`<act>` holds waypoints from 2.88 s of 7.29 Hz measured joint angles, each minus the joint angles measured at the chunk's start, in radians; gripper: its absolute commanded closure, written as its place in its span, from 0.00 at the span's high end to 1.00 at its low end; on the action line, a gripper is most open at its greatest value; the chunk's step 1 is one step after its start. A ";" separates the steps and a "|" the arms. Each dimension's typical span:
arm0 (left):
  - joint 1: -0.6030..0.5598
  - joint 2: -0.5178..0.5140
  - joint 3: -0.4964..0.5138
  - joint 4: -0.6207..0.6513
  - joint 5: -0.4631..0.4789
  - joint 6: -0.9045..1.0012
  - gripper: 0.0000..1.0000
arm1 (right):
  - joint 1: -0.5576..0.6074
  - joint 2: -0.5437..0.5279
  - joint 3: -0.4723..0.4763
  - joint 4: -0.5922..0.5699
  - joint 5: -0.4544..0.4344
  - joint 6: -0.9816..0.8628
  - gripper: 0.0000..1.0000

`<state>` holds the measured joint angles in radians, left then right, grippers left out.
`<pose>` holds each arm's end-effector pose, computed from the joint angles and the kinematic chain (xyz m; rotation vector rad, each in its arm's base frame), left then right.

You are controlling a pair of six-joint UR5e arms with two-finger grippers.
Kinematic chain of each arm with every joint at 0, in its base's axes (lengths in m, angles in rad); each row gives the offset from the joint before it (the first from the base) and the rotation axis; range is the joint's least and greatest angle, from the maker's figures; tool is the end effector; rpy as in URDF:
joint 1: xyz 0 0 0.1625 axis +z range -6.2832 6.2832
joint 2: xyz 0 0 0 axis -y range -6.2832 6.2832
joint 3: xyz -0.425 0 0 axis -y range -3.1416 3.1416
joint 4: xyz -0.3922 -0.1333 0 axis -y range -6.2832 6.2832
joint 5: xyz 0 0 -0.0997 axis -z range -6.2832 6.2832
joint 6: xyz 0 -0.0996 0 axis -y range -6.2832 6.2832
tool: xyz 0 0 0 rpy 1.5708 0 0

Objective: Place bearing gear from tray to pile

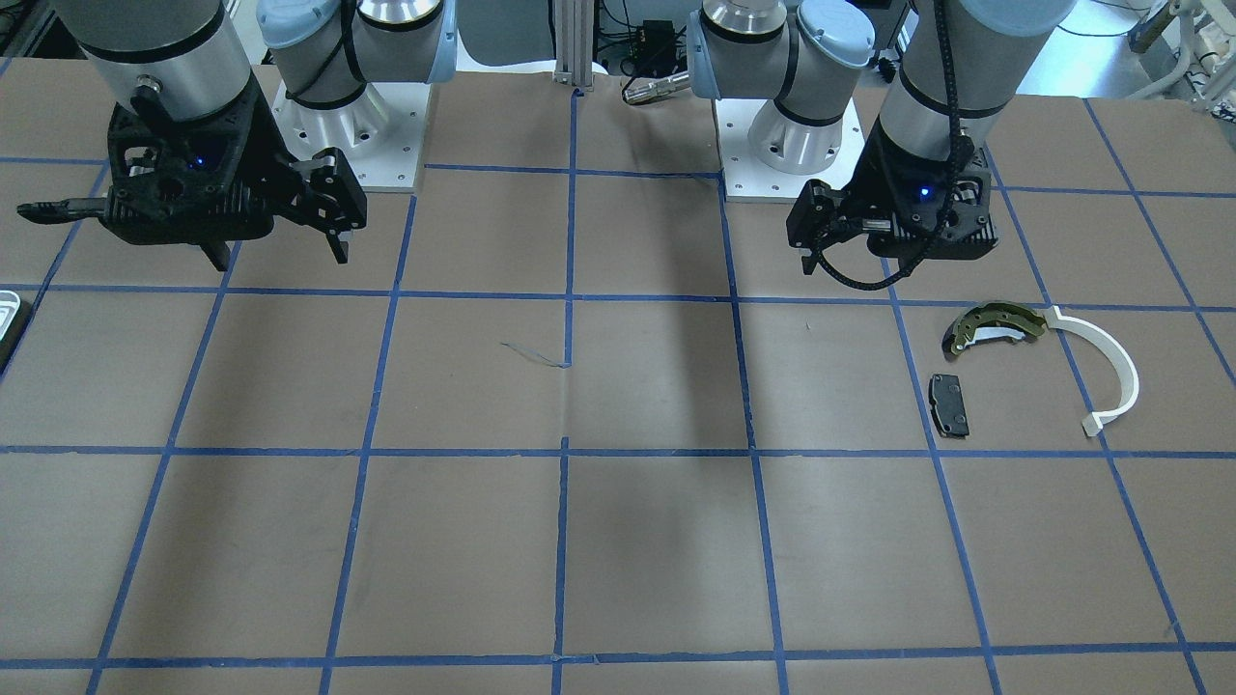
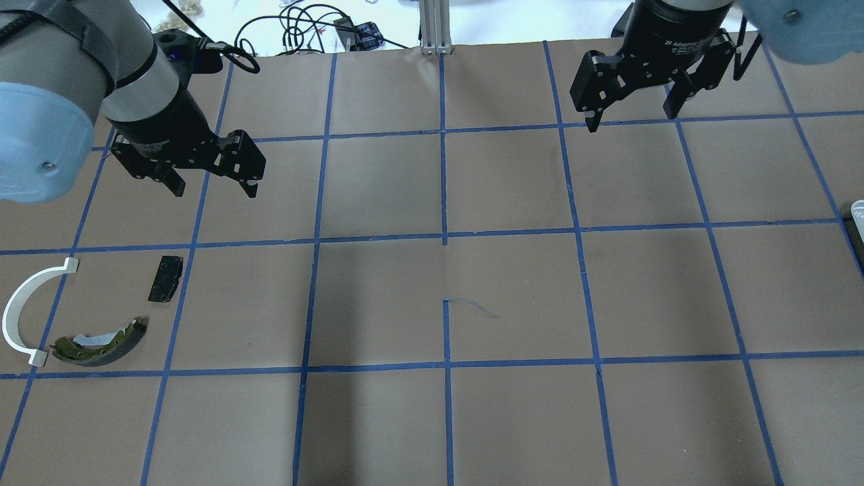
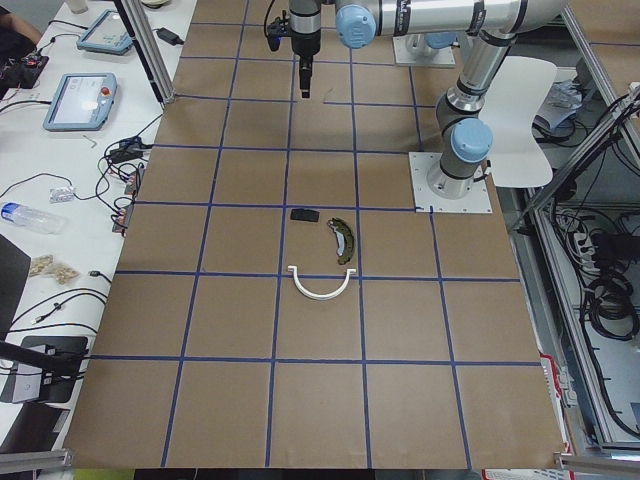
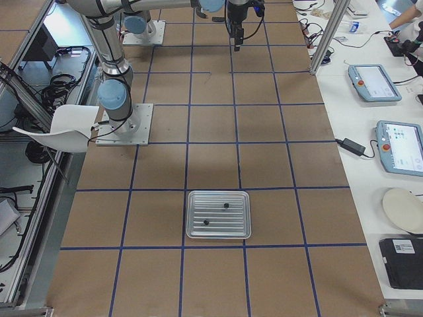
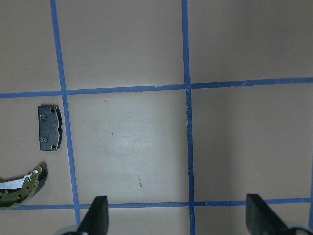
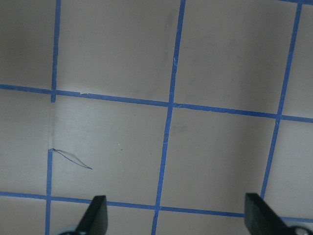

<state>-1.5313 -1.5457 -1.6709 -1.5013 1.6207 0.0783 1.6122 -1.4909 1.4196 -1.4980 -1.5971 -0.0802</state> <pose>-0.1093 -0.4843 0.4580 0.0602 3.0915 0.0130 0.1523 -0.5188 0.5144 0.1893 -3.1096 -0.0031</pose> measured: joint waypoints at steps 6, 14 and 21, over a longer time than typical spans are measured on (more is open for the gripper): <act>0.000 0.005 -0.001 -0.001 0.001 0.004 1.00 | -0.053 0.002 0.006 0.015 -0.013 -0.122 1.00; 0.009 0.017 0.000 -0.003 0.004 0.005 1.00 | -0.863 0.202 0.188 -0.366 -0.027 -1.111 1.00; 0.032 0.022 -0.051 0.023 0.020 0.006 1.00 | -1.101 0.470 0.252 -0.723 -0.028 -1.600 0.81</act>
<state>-1.4991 -1.5242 -1.7219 -1.4786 1.6406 0.0838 0.5116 -1.0213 1.6712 -2.2207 -1.6251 -1.6805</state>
